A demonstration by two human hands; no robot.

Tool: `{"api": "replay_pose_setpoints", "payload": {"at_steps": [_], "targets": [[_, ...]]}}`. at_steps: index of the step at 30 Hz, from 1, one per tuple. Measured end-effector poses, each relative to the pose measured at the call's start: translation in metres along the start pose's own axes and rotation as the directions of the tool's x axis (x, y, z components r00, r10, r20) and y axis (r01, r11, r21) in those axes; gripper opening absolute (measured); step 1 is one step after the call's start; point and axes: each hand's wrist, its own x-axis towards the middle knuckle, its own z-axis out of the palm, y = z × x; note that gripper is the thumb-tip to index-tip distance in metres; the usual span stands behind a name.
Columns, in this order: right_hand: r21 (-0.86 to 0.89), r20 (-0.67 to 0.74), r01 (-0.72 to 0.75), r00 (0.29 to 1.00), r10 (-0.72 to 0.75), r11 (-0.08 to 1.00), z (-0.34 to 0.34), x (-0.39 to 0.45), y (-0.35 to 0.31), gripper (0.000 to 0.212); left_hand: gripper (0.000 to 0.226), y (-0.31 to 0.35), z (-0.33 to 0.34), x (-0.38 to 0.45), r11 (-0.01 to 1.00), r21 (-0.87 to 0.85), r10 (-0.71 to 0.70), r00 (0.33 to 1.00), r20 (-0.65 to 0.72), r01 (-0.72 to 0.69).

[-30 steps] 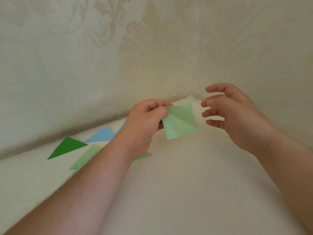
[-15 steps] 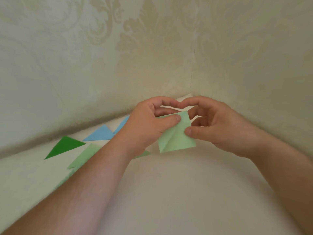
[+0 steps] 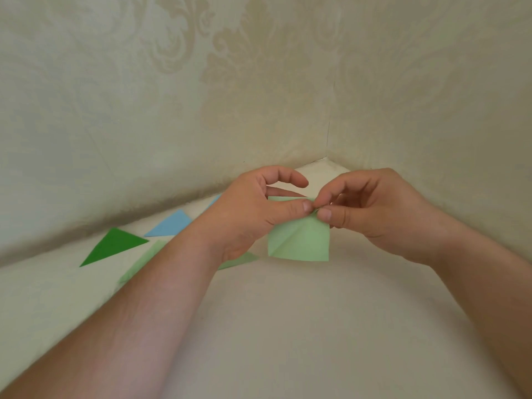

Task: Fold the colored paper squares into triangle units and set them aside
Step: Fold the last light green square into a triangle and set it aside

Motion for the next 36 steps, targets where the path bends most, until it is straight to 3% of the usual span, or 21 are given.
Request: {"api": "replay_pose_setpoints", "payload": {"at_steps": [4,8,11,16,26,36], "targets": [[-0.054,-0.029,0.011,1.0,-0.013,0.998,-0.002,0.002,0.001,0.026,0.021,-0.001,0.0,0.001,0.999,-0.046,-0.008,1.0,-0.026,0.007],[-0.071,-0.068,0.043,0.997,-0.048,0.997,0.0,0.002,0.002,0.028,0.013,0.0,0.002,0.001,0.999,0.023,0.051,0.998,-0.041,-0.05],[-0.074,-0.082,0.075,0.993,-0.081,0.994,0.001,0.003,0.004,0.008,0.014,0.001,0.005,-0.002,0.997,0.032,0.07,0.997,-0.015,-0.069],[-0.064,-0.089,0.108,0.989,-0.114,0.992,0.003,0.004,0.004,0.006,0.019,-0.002,0.003,0.001,0.996,0.016,0.085,0.996,-0.026,-0.084],[0.049,-0.159,0.08,0.985,-0.071,0.996,0.005,0.004,-0.001,0.015,0.033,-0.008,0.01,0.002,0.994,0.074,0.088,0.995,-0.041,-0.085],[-0.014,-0.162,-0.014,0.987,0.012,1.0,-0.001,0.003,-0.003,0.036,0.038,-0.003,0.008,0.004,0.987,-0.144,-0.089,0.99,-0.107,0.073]]}}
